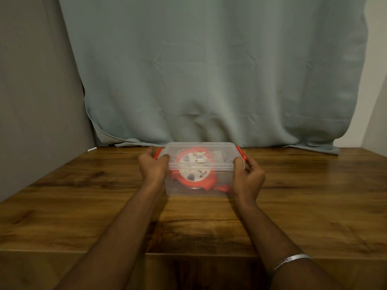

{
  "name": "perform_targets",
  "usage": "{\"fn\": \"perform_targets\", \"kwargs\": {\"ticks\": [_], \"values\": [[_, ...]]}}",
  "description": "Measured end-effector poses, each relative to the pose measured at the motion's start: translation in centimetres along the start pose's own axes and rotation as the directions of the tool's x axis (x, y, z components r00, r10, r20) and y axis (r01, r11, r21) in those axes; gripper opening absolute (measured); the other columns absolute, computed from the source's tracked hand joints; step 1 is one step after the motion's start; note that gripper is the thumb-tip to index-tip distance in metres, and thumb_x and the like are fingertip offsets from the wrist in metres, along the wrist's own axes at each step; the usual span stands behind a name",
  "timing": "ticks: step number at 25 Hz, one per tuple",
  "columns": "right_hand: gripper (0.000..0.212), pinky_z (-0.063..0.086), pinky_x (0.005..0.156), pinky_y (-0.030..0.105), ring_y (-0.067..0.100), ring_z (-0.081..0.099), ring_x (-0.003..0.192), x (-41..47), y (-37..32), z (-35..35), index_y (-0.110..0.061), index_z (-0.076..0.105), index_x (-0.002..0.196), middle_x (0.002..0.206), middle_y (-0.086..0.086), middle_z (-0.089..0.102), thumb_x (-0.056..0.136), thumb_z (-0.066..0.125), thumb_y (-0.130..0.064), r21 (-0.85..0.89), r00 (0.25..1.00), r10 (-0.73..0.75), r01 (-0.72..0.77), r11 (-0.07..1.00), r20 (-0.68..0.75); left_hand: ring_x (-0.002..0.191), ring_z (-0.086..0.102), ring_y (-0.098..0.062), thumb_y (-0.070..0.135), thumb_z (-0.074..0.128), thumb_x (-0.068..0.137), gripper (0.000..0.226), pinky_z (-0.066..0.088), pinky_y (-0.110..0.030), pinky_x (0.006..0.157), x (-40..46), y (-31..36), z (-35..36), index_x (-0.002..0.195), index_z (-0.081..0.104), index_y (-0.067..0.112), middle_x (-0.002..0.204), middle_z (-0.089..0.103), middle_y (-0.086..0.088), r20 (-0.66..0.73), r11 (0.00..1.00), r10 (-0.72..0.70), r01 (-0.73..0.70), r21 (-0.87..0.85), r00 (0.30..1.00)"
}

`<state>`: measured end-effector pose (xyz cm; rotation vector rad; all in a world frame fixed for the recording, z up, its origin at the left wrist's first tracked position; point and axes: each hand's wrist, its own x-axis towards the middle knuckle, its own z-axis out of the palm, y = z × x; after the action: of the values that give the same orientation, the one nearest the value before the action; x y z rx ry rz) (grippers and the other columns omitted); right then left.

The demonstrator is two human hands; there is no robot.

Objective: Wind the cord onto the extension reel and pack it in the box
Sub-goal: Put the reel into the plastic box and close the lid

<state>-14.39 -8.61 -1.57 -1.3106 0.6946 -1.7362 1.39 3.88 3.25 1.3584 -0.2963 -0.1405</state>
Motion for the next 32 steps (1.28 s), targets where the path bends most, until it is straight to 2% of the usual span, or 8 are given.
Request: {"fn": "perform_targets", "kwargs": {"ticks": [5, 11, 14, 16, 19, 21, 27, 32], "values": [[0.045, 0.060, 0.087, 0.027, 0.012, 0.075, 0.099, -0.1, 0.1, 0.0, -0.010, 0.075, 0.127, 0.111, 0.001, 0.079, 0.087, 0.061, -0.026, -0.044, 1.000, -0.015, 0.016, 0.999, 0.006, 0.115, 0.067, -0.022, 0.002, 0.068, 0.084, 0.055, 0.051, -0.037, 0.105, 0.9, -0.8, -0.1, 0.138, 0.058, 0.008, 0.131, 0.068, -0.010, -0.001, 0.955, 0.218, -0.213, 0.205, 0.976], [0.040, 0.053, 0.087, 0.028, 0.018, 0.070, 0.106, -0.9, -0.9, -0.5, -0.014, 0.069, 0.134, 0.123, 0.007, 0.076, 0.098, 0.056, -0.026, -0.262, 0.996, -0.084, 0.092, 0.961, 0.041, 0.114, 0.068, -0.031, 0.012, 0.064, 0.092, 0.036, 0.054, -0.041, 0.100, 0.8, 0.3, -1.3, 0.126, 0.066, 0.002, 0.122, 0.072, -0.016, 0.157, 0.822, 0.344, -0.378, 0.427, 0.926], [0.039, 0.047, 0.106, 0.035, 0.023, 0.058, 0.134, -1.9, -3.3, -1.3, -0.014, 0.064, 0.138, 0.148, 0.007, 0.061, 0.104, 0.051, -0.027, -0.430, 0.956, -0.242, 0.290, 0.855, 0.163, 0.099, 0.072, -0.031, 0.023, 0.063, 0.095, 0.031, 0.059, -0.041, 0.086, -2.1, 1.0, -3.2, 0.122, 0.070, 0.009, 0.112, 0.076, -0.014, 0.264, 0.563, 0.593, -0.626, 0.539, 0.761], [0.031, 0.053, 0.093, 0.037, 0.025, 0.068, 0.112, -2.5, -4.7, -2.5, -0.015, 0.071, 0.125, 0.129, 0.006, 0.071, 0.101, 0.054, -0.026, -0.551, 0.854, -0.381, 0.520, 0.652, 0.355, 0.091, 0.073, -0.028, 0.021, 0.065, 0.092, 0.024, 0.060, -0.038, 0.077, -4.2, 0.8, -4.3, 0.113, 0.074, 0.015, 0.105, 0.078, -0.010, 0.385, 0.341, 0.687, -0.740, 0.579, 0.617], [0.030, 0.056, 0.066, 0.032, 0.026, 0.074, 0.080, -3.0, -5.4, -4.0, -0.013, 0.076, 0.114, 0.110, 0.006, 0.077, 0.088, 0.068, -0.025, -0.699, 0.753, -0.354, 0.653, 0.293, 0.555, 0.103, 0.070, -0.026, 0.014, 0.066, 0.088, 0.029, 0.058, -0.038, 0.087, -5.7, -0.4, -4.7, 0.117, 0.069, 0.017, 0.112, 0.075, -0.006, 0.530, 0.154, 0.619, -0.751, 0.643, 0.580], [0.034, 0.055, 0.064, 0.031, 0.027, 0.074, 0.079, -2.1, -5.5, -3.7, -0.012, 0.075, 0.117, 0.113, 0.007, 0.077, 0.085, 0.069, -0.023, -0.709, 0.738, -0.266, 0.673, 0.213, 0.620, 0.121, 0.063, -0.026, 0.013, 0.065, 0.089, 0.041, 0.048, -0.036, 0.105, -4.8, -0.9, -3.9, 0.130, 0.063, 0.015, 0.130, 0.069, -0.007, 0.553, 0.135, 0.592, -0.749, 0.649, 0.586], [0.056, 0.046, 0.108, 0.037, 0.024, 0.054, 0.140, 5.6, -1.2, 1.3, -0.013, 0.051, 0.151, 0.155, 0.008, 0.055, 0.096, 0.051, -0.021, -0.675, 0.706, -0.049, 0.693, 0.254, 0.706, 0.141, 0.044, -0.023, 0.010, 0.061, 0.085, 0.065, 0.027, -0.036, 0.122, 3.4, -2.4, 2.2, 0.148, 0.042, 0.011, 0.151, 0.050, -0.010, 0.665, 0.020, 0.449, -0.751, 0.659, 0.596], [0.061, 0.044, 0.113, 0.042, 0.025, 0.042, 0.149, 10.9, 3.2, 5.6, -0.012, 0.044, 0.155, 0.159, 0.009, 0.049, 0.095, 0.050, -0.020, -0.710, 0.726, 0.045, 0.656, 0.258, 0.687, 0.147, 0.035, -0.026, 0.020, 0.061, 0.085, 0.075, 0.021, -0.041, 0.122, 9.3, -3.8, 7.8, 0.153, 0.030, 0.009, 0.158, 0.040, -0.012, 0.688, 0.057, 0.340, -0.744, 0.666, 0.642]]}}
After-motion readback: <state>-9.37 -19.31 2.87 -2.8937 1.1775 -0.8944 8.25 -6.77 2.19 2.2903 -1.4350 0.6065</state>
